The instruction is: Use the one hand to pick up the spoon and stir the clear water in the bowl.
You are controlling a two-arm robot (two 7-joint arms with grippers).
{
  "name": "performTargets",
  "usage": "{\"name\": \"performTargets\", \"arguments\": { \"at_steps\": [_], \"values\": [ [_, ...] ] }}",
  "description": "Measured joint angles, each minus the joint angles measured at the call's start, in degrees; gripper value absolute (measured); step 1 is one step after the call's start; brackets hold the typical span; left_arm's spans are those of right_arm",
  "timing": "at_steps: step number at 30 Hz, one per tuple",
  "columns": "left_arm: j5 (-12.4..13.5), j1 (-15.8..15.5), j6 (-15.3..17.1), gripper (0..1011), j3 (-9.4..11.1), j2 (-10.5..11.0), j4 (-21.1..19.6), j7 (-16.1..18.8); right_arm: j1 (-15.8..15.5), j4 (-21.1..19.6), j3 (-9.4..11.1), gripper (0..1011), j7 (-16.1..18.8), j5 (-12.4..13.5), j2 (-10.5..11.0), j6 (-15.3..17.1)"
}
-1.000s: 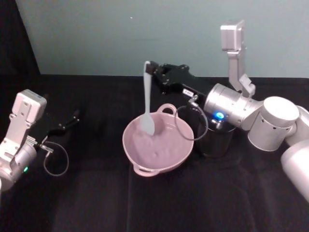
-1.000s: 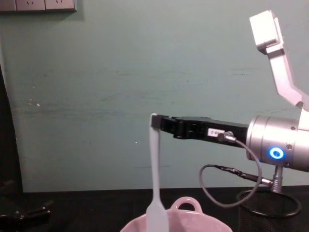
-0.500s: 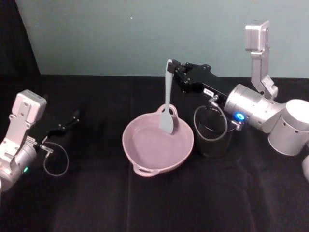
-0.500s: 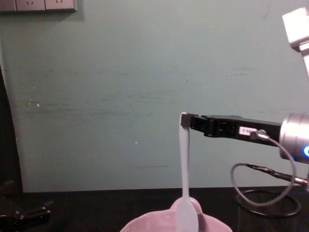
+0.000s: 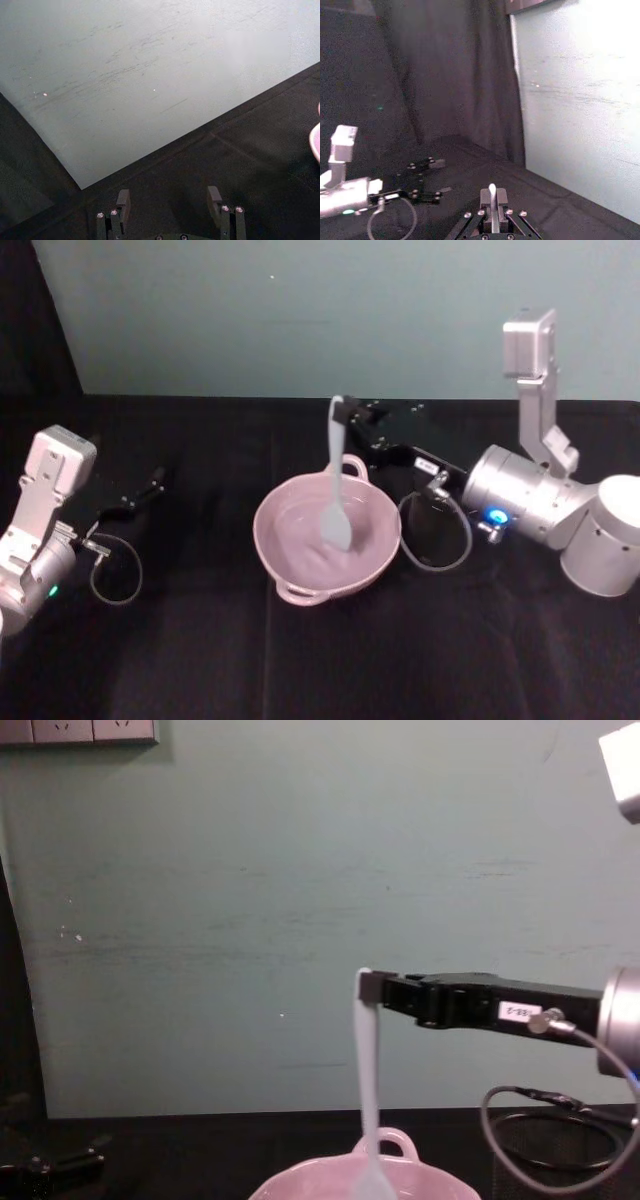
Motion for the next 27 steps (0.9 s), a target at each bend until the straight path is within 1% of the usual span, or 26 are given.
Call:
{"name": "performTargets", "arguments": {
  "at_steps": [5, 7, 9, 13, 14, 16, 21, 27],
  "values": [
    [0.0, 0.0, 0.0, 1011, 0.0, 0.0, 0.0, 0.0, 0.2, -0.5, -1.6, 75, 0.5, 0.0, -1.0, 0.2],
    [0.0, 0.0, 0.0, 1011, 0.0, 0.0, 0.0, 0.0, 0.9, 0.3, -2.5, 75, 0.9, -0.1, -1.9, 0.2],
    [0.0, 0.0, 0.0, 1011, 0.0, 0.0, 0.0, 0.0, 1.9, 1.6, -3.3, 75, 1.3, -0.3, -2.9, 0.1],
    [0.0, 0.0, 0.0, 1011, 0.0, 0.0, 0.0, 0.0, 3.6, 4.0, -4.0, 75, 1.7, -0.6, -4.4, -0.5],
    [0.0, 0.0, 0.0, 1011, 0.0, 0.0, 0.0, 0.0, 4.5, 5.4, -4.2, 75, 1.9, -0.7, -5.1, -0.8],
    [0.0, 0.0, 0.0, 1011, 0.0, 0.0, 0.0, 0.0, 5.9, 7.6, -4.4, 75, 2.1, -1.0, -6.1, -1.3],
    [0.0, 0.0, 0.0, 1011, 0.0, 0.0, 0.0, 0.0, 8.4, 11.6, -4.2, 75, 2.1, -1.5, -7.5, -2.1],
    [0.0, 0.0, 0.0, 1011, 0.0, 0.0, 0.0, 0.0, 9.3, 13.4, -3.2, 75, 1.8, -1.8, -7.6, -2.5]
  ]
}}
